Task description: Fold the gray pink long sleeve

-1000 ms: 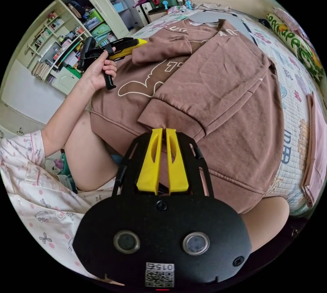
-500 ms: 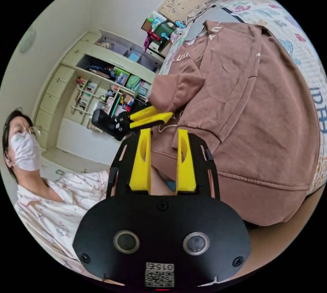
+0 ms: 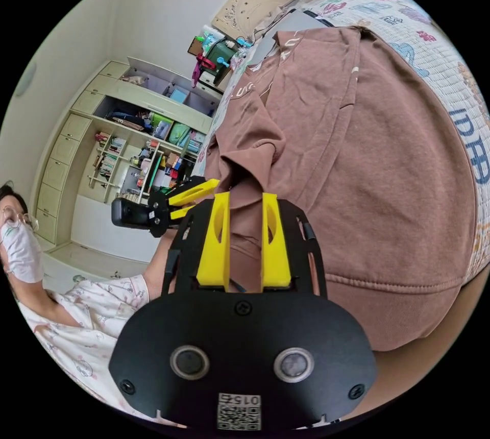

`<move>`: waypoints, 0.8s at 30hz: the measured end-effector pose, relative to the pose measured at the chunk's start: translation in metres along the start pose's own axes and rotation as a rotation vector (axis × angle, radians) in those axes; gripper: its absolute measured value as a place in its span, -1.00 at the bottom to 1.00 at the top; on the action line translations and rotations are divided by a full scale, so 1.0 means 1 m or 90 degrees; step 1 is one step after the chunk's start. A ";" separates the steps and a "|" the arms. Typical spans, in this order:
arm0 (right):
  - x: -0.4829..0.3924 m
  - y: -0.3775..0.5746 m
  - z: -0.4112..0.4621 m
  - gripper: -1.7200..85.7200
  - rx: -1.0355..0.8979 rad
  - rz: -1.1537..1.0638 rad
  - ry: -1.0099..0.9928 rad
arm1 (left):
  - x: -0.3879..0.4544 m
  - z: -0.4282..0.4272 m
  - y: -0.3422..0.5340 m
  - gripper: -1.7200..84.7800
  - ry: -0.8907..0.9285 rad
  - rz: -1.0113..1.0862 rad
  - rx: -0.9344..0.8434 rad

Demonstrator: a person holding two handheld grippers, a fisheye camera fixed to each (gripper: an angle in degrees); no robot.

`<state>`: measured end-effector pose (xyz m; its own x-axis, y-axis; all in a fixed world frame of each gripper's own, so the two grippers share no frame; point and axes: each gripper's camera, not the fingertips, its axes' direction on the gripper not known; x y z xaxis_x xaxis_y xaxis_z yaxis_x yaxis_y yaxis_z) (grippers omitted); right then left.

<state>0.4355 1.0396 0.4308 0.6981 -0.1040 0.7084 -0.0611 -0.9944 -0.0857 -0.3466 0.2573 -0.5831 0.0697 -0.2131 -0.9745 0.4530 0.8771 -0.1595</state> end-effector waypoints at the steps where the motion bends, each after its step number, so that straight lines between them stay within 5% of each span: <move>1: -0.001 -0.003 0.003 -0.86 0.000 0.011 0.017 | -0.010 -0.006 0.011 -0.83 0.023 -0.024 0.026; 6: -0.002 -0.006 0.000 -0.96 -0.015 0.035 0.029 | -0.079 -0.039 0.079 -0.84 0.105 -0.206 0.165; 9: -0.004 -0.007 -0.017 -0.97 -0.021 0.030 0.046 | -0.134 -0.050 0.143 -0.87 0.032 -0.419 0.202; 11: -0.011 -0.017 -0.046 -0.96 0.038 0.020 0.100 | -0.178 -0.038 0.204 -0.84 -0.045 -0.660 0.118; 14: -0.034 -0.046 -0.067 -0.94 0.098 -0.035 0.134 | -0.204 -0.025 0.273 -0.78 -0.026 -0.824 0.158; 24: -0.131 -0.218 0.077 -0.78 -0.033 -0.278 0.154 | -0.237 0.016 0.389 -0.74 0.018 -0.957 0.230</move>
<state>0.4129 1.2714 0.3027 0.4810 0.3276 0.8132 0.1602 -0.9448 0.2858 -0.1721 0.6424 -0.4115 -0.6467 -0.7616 0.0406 0.2713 -0.2794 -0.9210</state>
